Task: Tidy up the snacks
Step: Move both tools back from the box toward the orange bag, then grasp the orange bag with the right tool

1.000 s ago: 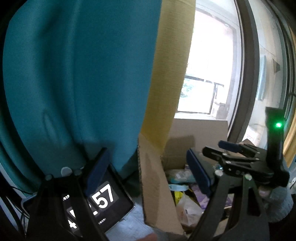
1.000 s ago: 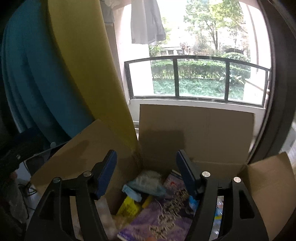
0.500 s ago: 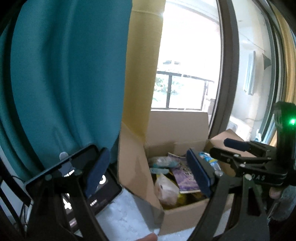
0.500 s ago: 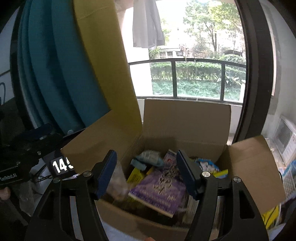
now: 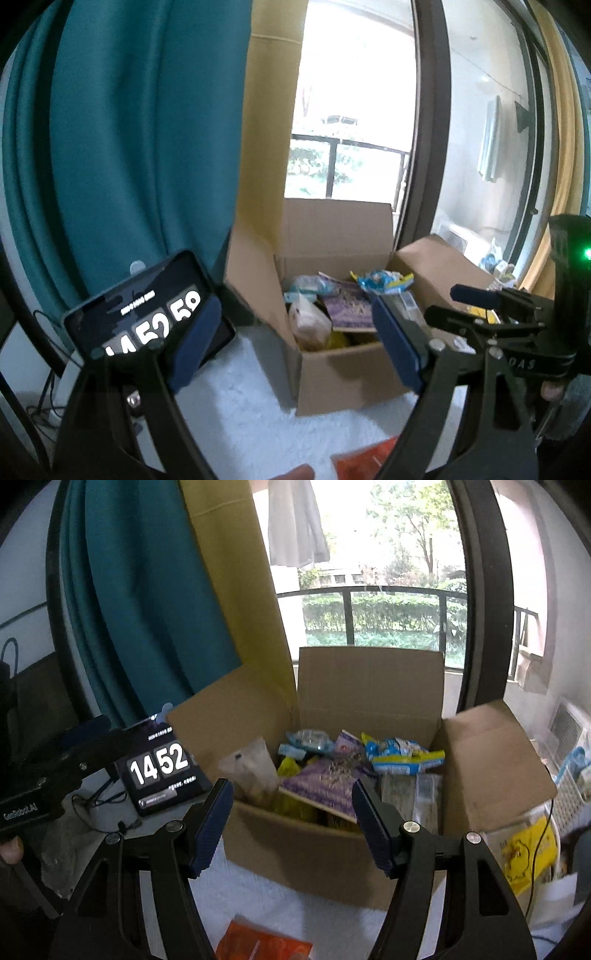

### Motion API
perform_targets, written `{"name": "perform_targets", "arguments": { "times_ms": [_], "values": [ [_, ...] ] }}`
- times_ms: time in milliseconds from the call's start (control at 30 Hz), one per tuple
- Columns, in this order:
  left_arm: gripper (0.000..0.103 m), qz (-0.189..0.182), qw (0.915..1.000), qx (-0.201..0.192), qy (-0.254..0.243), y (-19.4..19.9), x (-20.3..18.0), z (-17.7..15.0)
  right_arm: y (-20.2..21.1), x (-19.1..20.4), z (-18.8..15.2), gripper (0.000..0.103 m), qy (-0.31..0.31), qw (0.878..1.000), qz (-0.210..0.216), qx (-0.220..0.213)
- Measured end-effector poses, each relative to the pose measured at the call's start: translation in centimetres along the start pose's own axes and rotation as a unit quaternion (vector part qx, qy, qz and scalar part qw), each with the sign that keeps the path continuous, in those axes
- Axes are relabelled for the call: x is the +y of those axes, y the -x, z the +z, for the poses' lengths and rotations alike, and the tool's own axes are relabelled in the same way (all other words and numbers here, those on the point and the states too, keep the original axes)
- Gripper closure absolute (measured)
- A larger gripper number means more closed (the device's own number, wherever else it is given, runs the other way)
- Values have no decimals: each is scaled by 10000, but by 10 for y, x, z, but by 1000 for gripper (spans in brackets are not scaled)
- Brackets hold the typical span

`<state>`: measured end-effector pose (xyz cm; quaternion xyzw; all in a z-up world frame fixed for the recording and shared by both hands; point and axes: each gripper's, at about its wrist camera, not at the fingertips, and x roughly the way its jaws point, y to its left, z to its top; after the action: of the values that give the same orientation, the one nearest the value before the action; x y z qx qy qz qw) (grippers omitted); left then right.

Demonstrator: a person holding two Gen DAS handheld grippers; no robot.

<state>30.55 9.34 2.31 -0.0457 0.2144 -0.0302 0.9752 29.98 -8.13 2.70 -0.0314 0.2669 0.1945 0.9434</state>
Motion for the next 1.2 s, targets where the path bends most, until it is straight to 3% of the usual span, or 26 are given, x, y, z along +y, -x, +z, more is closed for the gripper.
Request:
{"name": "perform_targets", "arguments": {
  "times_ms": [367, 1200],
  "values": [
    [18, -83, 9997, 212, 10, 36, -4, -47, 9, 11, -39, 33, 31, 9996, 13, 279],
    [18, -97, 9888, 1453, 319, 29, 14, -176, -25, 39, -153, 33, -89, 9885, 217, 1496]
  ]
}}
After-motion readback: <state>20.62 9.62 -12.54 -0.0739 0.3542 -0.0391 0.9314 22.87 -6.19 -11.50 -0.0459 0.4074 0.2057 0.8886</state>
